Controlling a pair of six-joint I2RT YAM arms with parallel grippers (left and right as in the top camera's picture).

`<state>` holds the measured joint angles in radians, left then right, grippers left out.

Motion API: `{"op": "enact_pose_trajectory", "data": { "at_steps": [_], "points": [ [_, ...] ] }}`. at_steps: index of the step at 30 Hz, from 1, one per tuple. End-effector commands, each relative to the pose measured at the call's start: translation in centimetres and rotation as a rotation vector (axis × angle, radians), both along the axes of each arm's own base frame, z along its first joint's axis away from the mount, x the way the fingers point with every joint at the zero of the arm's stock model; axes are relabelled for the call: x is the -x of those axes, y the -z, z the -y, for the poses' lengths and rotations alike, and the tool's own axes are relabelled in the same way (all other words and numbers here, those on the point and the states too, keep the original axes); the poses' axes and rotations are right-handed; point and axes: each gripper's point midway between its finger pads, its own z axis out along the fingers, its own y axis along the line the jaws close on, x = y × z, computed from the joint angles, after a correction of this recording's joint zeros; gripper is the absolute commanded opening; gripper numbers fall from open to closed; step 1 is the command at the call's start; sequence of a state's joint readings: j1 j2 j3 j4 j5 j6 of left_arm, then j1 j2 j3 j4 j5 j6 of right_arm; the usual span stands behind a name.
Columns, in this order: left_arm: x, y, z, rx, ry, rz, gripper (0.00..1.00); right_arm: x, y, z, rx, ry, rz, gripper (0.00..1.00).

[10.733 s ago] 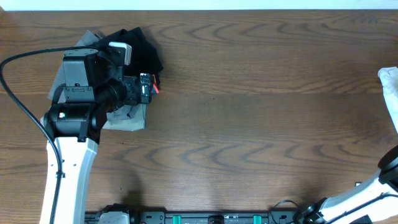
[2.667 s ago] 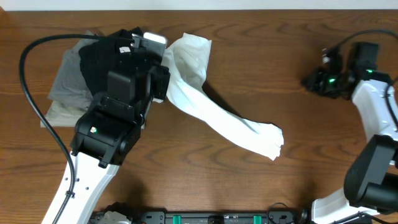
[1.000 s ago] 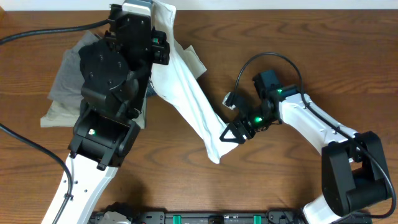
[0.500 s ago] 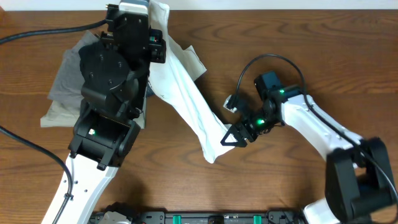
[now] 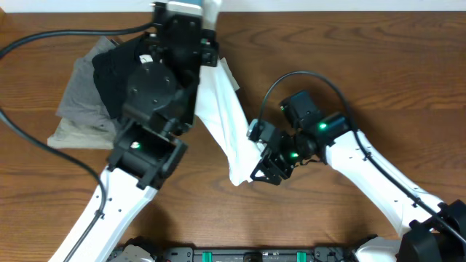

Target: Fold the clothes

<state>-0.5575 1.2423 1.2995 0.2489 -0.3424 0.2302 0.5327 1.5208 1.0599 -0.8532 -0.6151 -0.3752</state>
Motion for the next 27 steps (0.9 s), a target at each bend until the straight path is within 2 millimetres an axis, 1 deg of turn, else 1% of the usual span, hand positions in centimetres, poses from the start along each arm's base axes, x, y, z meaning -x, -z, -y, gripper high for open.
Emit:
{"op": "enact_pose_trajectory", "data": {
  "at_steps": [1,6,7,10,16,18,22,24,27],
  "points": [
    [1.0,-1.8,0.9,-0.026,-0.018,0.066,0.06,-0.5,0.2,-0.2,0.020,0.017,0.024,0.72],
    [1.6,-3.3,1.8,-0.052,-0.065,0.095,0.06,-1.2,-0.1,-0.6,0.004,0.065,0.022,0.76],
    [1.7,-3.9,1.8,-0.056,-0.070,0.106,0.05,-1.3,-0.1,-0.7,0.006,0.076,0.021,0.76],
    [2.0,-5.9,1.8,-0.039,-0.085,0.145,0.06,-1.8,0.1,-0.5,0.028,0.114,0.022,0.76],
    [2.1,-9.7,1.8,-0.012,-0.095,0.208,0.06,-1.9,0.0,-0.8,0.017,0.111,0.032,0.73],
    [2.0,-10.8,2.2,-0.025,-0.099,0.228,0.06,-2.1,-0.5,-1.0,0.000,0.109,0.048,0.73],
    [1.9,-11.7,3.6,-0.101,-0.129,0.240,0.06,-3.0,-2.3,-1.5,-0.053,0.113,0.126,0.73],
    [1.9,-11.9,4.5,-0.136,-0.150,0.239,0.06,-4.0,-3.2,-1.4,-0.061,0.152,0.179,0.75],
    [2.3,-12.6,5.6,-0.154,-0.165,0.248,0.06,-5.8,-4.0,-1.2,-0.057,0.211,0.254,0.76]
  ]
}}
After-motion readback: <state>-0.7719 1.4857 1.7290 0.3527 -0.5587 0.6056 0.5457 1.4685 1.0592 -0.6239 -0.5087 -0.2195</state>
